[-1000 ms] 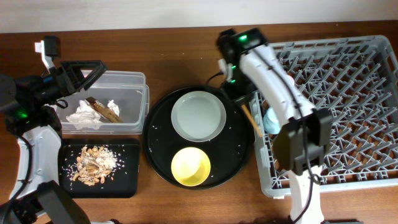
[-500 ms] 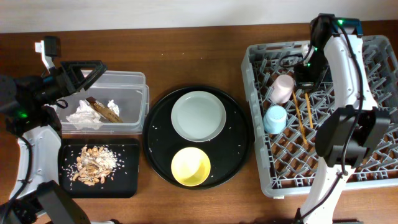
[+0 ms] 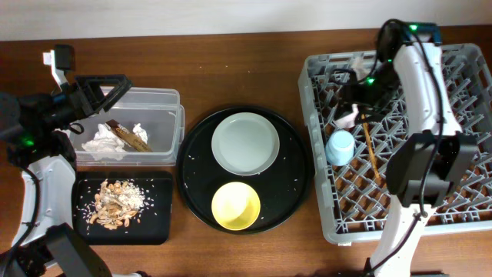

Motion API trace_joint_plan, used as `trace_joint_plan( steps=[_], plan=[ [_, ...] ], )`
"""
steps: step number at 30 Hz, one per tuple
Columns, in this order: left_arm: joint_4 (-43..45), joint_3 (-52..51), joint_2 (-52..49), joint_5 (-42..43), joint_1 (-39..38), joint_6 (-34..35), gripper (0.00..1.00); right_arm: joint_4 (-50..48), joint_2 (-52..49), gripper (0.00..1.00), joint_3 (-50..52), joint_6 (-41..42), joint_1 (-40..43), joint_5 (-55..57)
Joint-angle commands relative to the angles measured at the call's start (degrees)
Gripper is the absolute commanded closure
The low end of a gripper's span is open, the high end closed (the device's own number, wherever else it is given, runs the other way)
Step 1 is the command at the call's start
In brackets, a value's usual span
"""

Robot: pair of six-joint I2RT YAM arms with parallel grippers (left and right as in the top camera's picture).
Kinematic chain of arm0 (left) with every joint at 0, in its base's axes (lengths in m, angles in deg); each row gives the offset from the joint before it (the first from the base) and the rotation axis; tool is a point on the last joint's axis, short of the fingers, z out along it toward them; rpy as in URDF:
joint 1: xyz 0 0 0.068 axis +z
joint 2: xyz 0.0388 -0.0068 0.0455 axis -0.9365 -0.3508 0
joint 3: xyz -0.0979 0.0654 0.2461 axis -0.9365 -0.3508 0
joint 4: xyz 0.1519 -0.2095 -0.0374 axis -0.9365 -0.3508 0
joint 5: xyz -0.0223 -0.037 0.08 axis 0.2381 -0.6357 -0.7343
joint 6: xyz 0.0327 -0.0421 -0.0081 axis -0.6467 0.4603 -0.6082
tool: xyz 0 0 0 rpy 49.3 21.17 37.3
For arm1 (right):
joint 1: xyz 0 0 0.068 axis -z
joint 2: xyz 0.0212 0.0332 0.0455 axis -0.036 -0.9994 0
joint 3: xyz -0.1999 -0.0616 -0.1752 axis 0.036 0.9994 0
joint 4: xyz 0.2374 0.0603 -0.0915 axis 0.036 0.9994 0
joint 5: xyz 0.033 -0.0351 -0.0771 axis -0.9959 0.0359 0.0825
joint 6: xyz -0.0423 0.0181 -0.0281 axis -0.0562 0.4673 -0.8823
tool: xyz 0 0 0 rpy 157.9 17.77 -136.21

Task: Sort waste into correct bins and load items into the dishwasher rack
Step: 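Reach the right gripper to the yellow bowl and grasp its rim, then carry the yellow bowl to the rack's back row and release it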

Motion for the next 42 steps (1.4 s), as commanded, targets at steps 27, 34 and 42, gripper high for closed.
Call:
trace_joint_plan(
  steps=[27,34,42],
  plan=[
    [0.2,0.5,0.8,0.4,0.1,0.1,0.01,-21.0,2.4,0.02,22.4,30.5,-64.3,17.6],
    [0.2,0.5,0.8,0.4,0.1,0.1,0.01,-21.1,2.4,0.62,23.9,30.5,-64.3,16.6],
    [0.2,0.5,0.8,0.4,0.1,0.1,0.01,-21.3,2.4,0.96,26.2,28.5,-62.8,16.5]
  ],
)
